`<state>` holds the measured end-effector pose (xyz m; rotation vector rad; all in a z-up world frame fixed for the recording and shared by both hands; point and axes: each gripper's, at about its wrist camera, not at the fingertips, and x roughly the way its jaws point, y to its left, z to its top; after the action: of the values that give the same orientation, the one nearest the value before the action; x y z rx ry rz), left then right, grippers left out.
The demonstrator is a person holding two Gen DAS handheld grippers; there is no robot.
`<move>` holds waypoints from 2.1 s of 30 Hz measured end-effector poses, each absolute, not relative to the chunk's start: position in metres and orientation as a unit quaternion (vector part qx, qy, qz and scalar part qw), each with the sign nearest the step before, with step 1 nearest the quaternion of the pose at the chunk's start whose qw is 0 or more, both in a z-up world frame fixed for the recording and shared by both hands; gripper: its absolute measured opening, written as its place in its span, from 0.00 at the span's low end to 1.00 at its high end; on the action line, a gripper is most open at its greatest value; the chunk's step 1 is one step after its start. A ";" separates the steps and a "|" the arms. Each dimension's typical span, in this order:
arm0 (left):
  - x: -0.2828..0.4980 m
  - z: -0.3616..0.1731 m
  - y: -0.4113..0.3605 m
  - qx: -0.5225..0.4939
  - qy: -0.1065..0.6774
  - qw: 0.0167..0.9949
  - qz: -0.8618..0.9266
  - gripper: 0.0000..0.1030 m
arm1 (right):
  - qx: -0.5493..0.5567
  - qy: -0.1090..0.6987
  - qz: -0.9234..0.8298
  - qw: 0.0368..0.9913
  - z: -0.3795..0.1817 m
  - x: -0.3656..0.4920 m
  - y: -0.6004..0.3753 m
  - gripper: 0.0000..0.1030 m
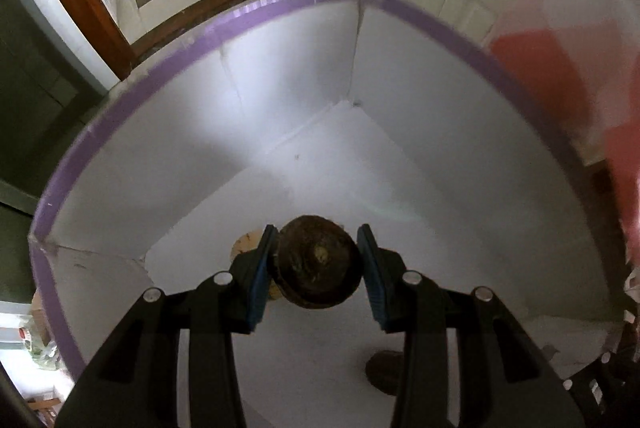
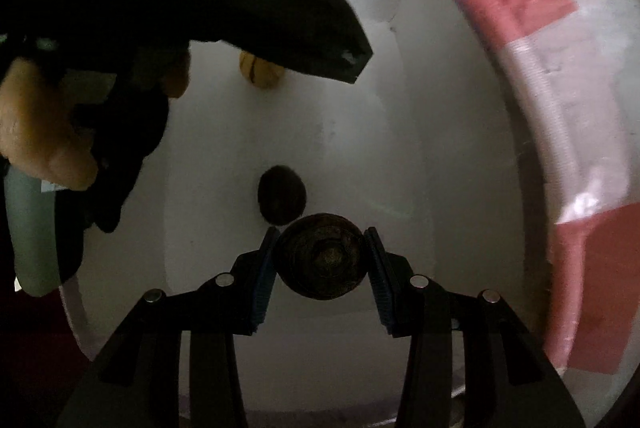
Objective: Organize fruits
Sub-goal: 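Open the left tool over the box while the right tool releases its dark fruit, then move both open tools back over the fruits on the table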
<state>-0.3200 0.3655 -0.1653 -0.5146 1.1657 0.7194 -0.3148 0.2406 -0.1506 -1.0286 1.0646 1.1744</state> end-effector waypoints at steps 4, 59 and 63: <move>-0.316 -0.169 0.366 -0.217 0.536 0.744 0.333 0.40 | -0.441 0.465 0.500 0.583 -0.155 -0.314 0.243 0.42; 0.101 0.043 0.002 -0.127 0.351 0.925 0.076 0.98 | 0.226 0.297 0.201 0.905 0.036 -0.027 -0.261 0.86; 0.131 0.028 -0.008 -0.134 0.367 0.918 0.071 0.98 | 0.216 0.288 0.167 0.918 0.035 -0.025 -0.267 0.86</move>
<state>0.1308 -0.0082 0.0281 -0.2761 0.7558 0.1460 -0.0246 -0.2667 0.0350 0.4447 0.5929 0.3435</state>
